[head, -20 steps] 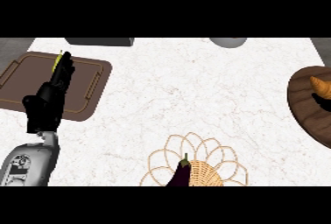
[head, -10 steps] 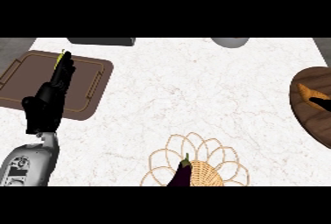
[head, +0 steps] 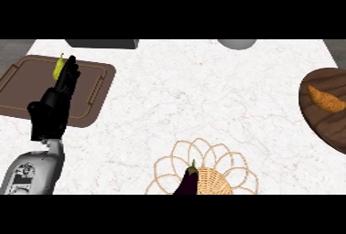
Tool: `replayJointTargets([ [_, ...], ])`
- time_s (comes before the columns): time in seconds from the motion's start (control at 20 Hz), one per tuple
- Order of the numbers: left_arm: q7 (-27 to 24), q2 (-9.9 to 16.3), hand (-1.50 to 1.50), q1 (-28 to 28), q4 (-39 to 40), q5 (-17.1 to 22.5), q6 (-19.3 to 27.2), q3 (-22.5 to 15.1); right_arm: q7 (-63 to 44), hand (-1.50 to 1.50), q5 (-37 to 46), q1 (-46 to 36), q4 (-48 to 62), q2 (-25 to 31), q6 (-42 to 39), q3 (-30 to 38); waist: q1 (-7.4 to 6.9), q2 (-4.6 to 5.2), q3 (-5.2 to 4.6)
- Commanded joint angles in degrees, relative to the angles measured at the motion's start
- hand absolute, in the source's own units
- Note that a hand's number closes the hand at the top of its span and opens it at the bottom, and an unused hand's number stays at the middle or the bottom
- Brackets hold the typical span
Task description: Pick the croissant from the placemat and place it in the bowl
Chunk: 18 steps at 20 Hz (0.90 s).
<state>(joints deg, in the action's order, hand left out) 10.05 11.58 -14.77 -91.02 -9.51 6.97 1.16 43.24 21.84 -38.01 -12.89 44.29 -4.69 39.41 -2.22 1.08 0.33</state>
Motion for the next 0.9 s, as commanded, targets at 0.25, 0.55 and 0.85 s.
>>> replayJointTargets([
  [0.25, 1.0, 1.36, 0.0, 2.97, -3.62, 0.28, -1.08, 0.97, 6.96, -1.5, -5.55, 8.01, 3.4, 7.46, -18.71, 4.1, 1.13, -0.73, -0.08],
  [0.55, 1.75, 1.36, 0.0, 4.28, -6.03, 0.35, -0.54, 1.67, 12.89, -1.5, -5.91, 14.95, 2.77, 9.09, -25.78, 3.6, 1.04, -0.73, 0.05],
  [0.85, 0.1, -0.58, 0.0, 2.36, -1.11, -1.87, 1.41, 0.62, 15.94, -1.5, -6.36, 18.49, 0.33, 8.0, -28.74, 2.1, 2.05, -0.78, -0.02],
])
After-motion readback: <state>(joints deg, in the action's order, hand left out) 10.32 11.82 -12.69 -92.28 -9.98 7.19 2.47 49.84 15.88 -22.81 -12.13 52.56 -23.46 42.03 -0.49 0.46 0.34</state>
